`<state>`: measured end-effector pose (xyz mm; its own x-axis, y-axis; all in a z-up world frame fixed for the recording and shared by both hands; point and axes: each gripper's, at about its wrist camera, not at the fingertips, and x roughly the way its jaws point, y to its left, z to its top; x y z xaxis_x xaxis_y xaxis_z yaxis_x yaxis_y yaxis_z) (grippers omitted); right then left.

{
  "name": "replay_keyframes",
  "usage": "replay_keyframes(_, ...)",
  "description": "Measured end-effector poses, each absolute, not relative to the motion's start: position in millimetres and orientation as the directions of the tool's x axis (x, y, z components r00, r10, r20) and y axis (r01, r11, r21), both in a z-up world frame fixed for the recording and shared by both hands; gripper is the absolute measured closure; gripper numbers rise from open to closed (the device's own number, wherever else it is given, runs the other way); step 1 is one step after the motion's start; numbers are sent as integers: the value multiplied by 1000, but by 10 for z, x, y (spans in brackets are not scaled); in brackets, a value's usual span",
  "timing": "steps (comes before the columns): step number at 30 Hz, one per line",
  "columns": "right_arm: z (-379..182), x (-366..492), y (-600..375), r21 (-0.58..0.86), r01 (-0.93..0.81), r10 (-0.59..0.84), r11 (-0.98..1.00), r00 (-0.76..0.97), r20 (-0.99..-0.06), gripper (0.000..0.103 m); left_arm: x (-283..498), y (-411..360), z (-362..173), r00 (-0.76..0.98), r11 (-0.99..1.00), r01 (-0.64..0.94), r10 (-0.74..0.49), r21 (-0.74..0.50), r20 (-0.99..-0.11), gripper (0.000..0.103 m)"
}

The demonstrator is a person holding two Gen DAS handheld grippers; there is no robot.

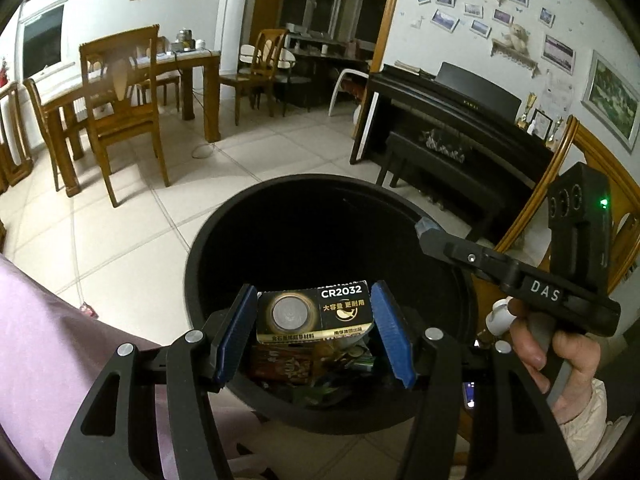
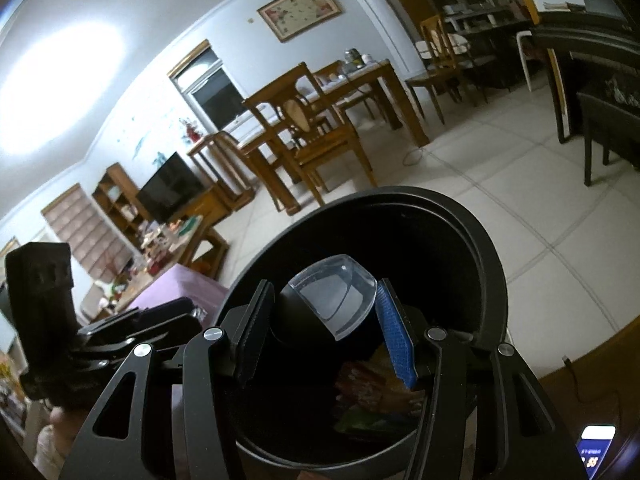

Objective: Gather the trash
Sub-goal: 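Carry the coin battery card and clear capsule over the bin and release both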

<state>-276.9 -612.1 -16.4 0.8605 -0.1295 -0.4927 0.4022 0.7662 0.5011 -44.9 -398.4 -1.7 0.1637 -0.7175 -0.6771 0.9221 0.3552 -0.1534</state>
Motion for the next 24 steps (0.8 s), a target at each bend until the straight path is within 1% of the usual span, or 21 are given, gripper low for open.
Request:
replay_keyframes(15, -118, -2765, -6088, 503, 428, -160, 751, 857, -489, 50, -628, -4199, -55, 121, 282, 951, -714, -125, -689, 44)
replay_keyframes(19, -120, -2770, -6064, 502, 431, -158, 750, 853, -497, 49, -702, -4258, -39, 126, 260, 962, -705, -89, -698, 42)
replay_keyframes(20, -117, -2763, -6029, 504, 431, -156, 749, 853, -498, 47, -717, -4262, -36, 129, 256, 963, -702, -79, -700, 40)
replay_keyframes(22, -124, -2766, -5998, 507, 430, -156, 747, 855, -494, 33, -747, -4241, -15, 146, 253, 966, -702, -52, -697, 24)
replay_keyframes(23, -124, -2767, -5988, 509, 429, -157, 746, 856, -492, 32, -759, -4211, 0, 160, 256, 966, -705, -38, -691, 21)
replay_keyframes(24, -121, -2770, -5969, 511, 428, -156, 746, 858, -490, 31, -761, -4198, 14, 165, 255, 967, -708, -30, -687, 21)
